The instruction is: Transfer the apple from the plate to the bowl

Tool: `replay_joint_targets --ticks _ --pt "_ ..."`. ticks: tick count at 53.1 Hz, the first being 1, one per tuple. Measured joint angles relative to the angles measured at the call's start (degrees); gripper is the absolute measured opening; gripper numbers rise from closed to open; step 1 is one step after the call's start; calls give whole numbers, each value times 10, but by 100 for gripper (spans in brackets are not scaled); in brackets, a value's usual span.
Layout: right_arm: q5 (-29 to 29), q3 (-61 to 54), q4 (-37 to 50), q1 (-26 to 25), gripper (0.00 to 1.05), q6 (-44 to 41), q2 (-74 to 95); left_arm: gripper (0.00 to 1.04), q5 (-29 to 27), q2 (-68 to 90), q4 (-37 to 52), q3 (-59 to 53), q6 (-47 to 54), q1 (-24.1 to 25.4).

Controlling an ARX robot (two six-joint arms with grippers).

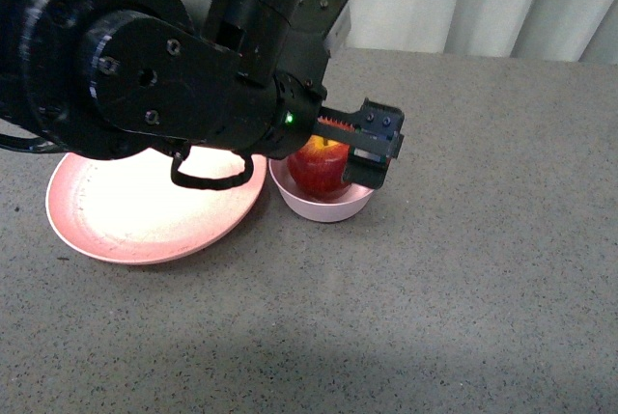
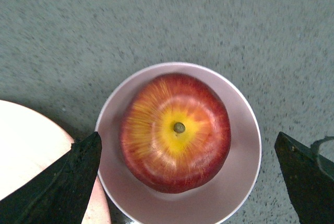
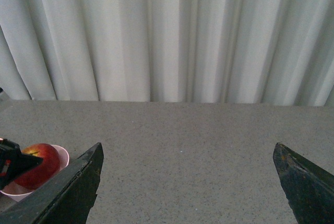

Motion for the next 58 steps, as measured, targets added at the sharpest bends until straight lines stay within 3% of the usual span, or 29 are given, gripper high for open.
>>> replay_joint_targets --ticks 4,15,20,32,34,38,41,44,52,58 --pt "0 0 0 0 95 0 0 98 -21 -23 27 -18 -12 3" --pt "0 0 0 0 95 0 0 98 -173 -132 134 -143 -62 47" --pt "0 0 0 0 95 0 0 98 -213 -167 148 -189 -62 59" --pt "0 0 0 0 95 0 0 98 -221 -192 156 -215 -59 66" --pt "0 0 0 0 95 0 0 93 -208 -182 211 -228 -46 69" --pt "0 0 0 0 95 0 0 77 -176 -171 412 -300 -6 84" --pt "1 0 0 0 95 0 0 66 -166 -192 487 -344 6 102" --pt "1 0 0 0 95 0 0 59 -155 -216 505 -366 12 114" --pt "-1 0 0 0 95 0 0 29 -119 -312 498 -444 19 157" --pt "-1 0 0 0 95 0 0 11 -101 -384 437 -471 21 176"
